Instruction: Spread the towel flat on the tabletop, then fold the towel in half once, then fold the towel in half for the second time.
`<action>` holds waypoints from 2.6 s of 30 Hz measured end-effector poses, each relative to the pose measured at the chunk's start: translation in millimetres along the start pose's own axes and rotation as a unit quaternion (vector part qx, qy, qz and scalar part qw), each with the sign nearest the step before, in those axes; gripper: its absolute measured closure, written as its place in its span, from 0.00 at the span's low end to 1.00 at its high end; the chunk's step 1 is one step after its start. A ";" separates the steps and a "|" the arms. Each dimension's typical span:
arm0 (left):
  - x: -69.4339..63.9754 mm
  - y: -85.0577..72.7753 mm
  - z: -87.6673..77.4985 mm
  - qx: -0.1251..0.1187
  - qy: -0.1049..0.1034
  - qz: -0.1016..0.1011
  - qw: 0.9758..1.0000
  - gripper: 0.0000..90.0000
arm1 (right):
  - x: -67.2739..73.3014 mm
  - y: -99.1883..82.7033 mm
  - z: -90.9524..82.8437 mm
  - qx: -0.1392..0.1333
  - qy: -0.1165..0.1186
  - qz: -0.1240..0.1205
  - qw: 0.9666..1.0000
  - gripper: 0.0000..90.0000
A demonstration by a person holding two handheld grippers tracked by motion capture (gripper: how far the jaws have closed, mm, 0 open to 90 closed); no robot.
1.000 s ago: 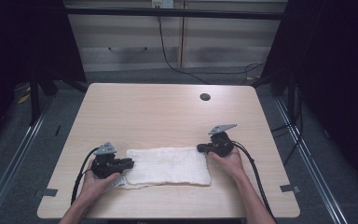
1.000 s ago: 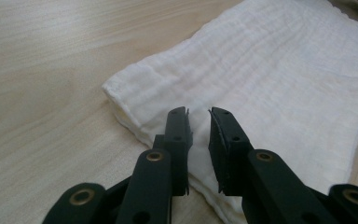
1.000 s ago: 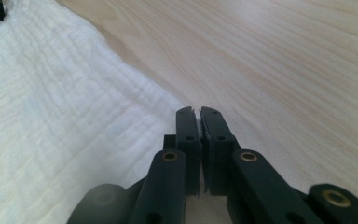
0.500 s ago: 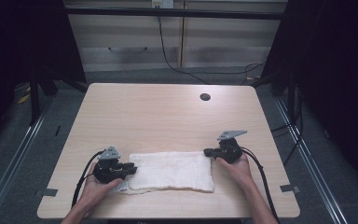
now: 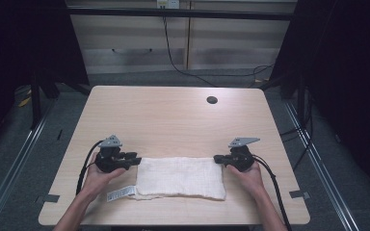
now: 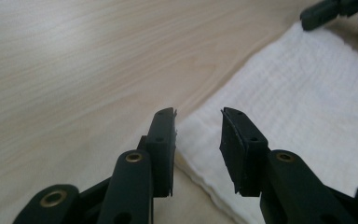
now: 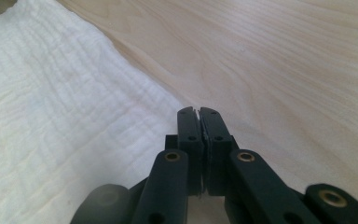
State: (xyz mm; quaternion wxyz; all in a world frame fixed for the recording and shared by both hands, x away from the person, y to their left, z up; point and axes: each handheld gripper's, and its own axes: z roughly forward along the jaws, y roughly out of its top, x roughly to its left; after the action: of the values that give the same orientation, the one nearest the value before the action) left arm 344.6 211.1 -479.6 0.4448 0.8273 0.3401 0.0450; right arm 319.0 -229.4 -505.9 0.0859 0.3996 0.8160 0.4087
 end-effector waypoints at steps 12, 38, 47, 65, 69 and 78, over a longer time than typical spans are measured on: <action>5.6 -4.8 27.4 0.017 0.013 -0.005 1.000 0.68 | -0.4 -1.0 4.4 -0.004 -0.001 -0.001 1.000 0.98; 1.3 -16.3 24.3 0.031 -0.009 0.016 0.999 0.95 | -2.5 0.2 -0.4 -0.021 0.004 0.015 1.000 0.98; 0.5 -7.3 16.0 -0.001 -0.016 0.007 1.000 0.96 | -1.0 8.4 -11.3 -0.042 0.000 0.008 0.999 0.98; 0.8 -0.5 11.9 -0.014 -0.005 0.001 1.000 0.96 | 14.4 23.4 -36.3 -0.071 0.001 -0.029 0.997 0.98; 1.3 -0.4 12.0 -0.015 0.002 -0.002 1.000 0.96 | 19.8 23.1 -40.9 -0.075 0.005 -0.038 0.996 0.98; 4.6 -0.3 13.0 -0.018 0.007 -0.015 1.000 0.96 | 40.3 20.9 -49.9 -0.075 0.023 -0.067 0.995 0.98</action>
State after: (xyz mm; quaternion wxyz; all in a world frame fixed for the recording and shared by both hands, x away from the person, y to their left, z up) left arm 352.8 204.8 -488.6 0.4576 0.8137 0.3548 0.0505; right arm 281.1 -222.8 -450.5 0.1241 0.3276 0.8098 0.4707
